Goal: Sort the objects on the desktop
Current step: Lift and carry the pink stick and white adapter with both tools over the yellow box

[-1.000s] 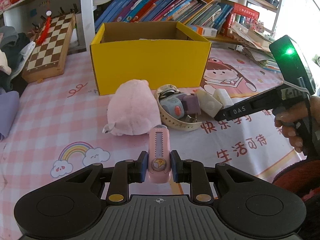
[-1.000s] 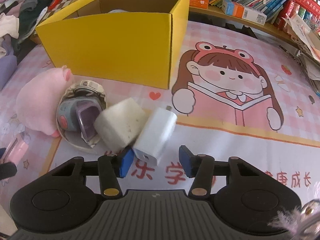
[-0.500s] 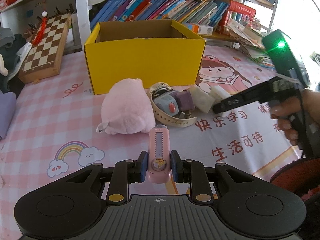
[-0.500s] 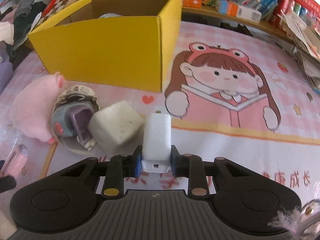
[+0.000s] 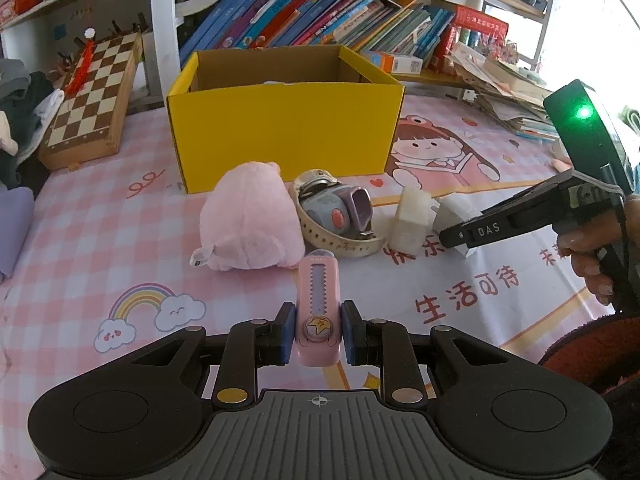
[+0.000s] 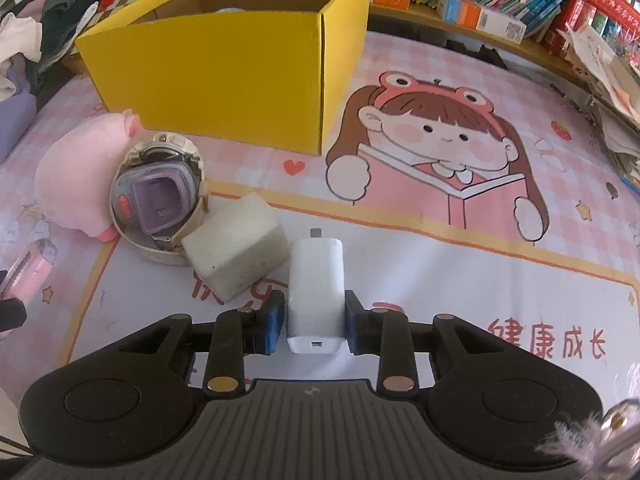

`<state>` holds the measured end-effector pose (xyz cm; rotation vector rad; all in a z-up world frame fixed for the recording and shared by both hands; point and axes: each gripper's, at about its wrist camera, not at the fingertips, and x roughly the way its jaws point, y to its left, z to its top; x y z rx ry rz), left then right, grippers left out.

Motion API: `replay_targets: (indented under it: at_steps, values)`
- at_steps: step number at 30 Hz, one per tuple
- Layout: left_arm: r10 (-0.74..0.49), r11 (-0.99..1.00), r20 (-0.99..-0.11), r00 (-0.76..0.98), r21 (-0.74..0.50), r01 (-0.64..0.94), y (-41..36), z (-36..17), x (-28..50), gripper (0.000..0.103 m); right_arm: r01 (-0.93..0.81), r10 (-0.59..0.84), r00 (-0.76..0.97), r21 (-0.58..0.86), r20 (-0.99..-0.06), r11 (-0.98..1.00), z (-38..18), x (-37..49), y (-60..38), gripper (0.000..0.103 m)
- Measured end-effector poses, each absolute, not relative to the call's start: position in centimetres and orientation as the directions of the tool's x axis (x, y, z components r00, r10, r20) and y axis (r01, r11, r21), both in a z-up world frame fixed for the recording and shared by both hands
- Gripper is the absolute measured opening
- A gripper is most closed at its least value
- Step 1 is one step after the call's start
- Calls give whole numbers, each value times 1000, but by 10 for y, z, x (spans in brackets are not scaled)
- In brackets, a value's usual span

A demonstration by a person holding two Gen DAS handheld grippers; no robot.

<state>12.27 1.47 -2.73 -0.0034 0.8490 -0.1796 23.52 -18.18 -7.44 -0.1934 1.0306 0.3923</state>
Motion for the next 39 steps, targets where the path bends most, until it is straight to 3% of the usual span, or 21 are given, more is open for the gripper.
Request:
replay_targets:
  at_steps: [9, 21, 39]
  values:
    - [-162, 986, -726, 669, -96, 135, 22, -21, 120, 23, -391, 240, 511, 25, -825, 920, -50, 219, -194, 25]
    - [-206, 978, -683, 700, -120, 171, 23, -4, 117, 23, -488, 374, 478, 114, -794, 865, -11, 177, -182, 25]
    - [-250, 968, -637, 730, -158, 193, 32, 18, 102, 23, -562, 420, 439, 122, -795, 818, -5, 141, -160, 25]
